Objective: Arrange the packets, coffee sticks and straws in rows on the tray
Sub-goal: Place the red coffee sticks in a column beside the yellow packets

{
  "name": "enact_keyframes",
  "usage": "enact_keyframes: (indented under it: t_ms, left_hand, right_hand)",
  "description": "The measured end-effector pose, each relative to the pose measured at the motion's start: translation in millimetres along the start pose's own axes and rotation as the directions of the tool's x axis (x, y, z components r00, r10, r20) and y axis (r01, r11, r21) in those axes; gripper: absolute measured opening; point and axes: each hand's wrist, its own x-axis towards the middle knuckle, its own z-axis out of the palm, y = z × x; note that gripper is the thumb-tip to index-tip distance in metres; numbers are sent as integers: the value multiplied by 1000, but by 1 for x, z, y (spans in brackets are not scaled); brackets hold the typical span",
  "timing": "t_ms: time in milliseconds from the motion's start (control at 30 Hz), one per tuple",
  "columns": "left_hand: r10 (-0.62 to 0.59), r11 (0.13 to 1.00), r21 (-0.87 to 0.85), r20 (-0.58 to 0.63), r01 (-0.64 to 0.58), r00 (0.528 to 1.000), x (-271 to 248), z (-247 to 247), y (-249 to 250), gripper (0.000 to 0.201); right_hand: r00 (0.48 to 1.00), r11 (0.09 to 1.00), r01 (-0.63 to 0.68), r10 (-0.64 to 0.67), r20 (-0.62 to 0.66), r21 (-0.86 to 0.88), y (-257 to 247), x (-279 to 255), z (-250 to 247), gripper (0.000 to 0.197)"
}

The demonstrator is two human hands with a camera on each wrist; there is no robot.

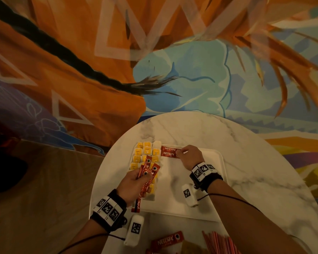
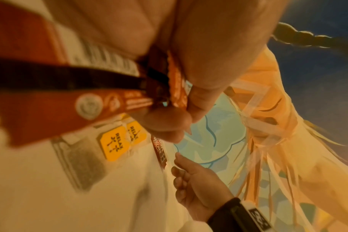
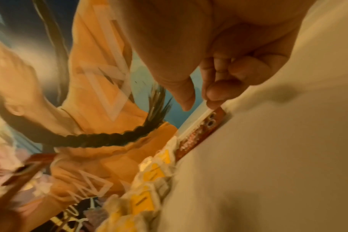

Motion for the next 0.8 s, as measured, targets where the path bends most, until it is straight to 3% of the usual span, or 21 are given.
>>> enact_keyframes:
  t_ms: [67, 167, 300, 500, 600, 700, 800]
  left_hand:
    - [9, 1000, 21, 9, -9, 1000, 2, 0, -1, 17]
    - [30, 996, 85, 11, -31, 999, 3, 2, -1, 17]
    - [59, 987, 149, 38, -64, 998, 2, 7, 3, 17]
    - [64, 982, 176, 61, -74, 996, 0, 11, 4, 16]
    - [60, 992, 114, 9, -61, 998, -1, 14, 7, 12]
    - [40, 997, 65, -55, -36, 998, 2, 12, 7, 15]
    - [-4, 1000, -5, -81, 4, 997, 3, 9, 6, 23]
  right_hand:
    - [986, 985, 105, -121, 117, 135, -10, -20, -4, 22]
    - [917, 937, 192, -277, 286, 292, -22, -55, -12, 19]
    - [869, 905, 246, -364, 335, 347, -20, -74, -12, 14]
    - [892, 908, 139, -288, 348, 395, -7, -79, -11, 7]
    - [911, 875, 34, -226, 345, 483, 0, -76, -14, 4]
    - [958, 818, -72, -101, 267, 570, 7, -67, -22, 9]
    - [984, 817, -148, 67, 162, 557, 20, -55, -26, 8]
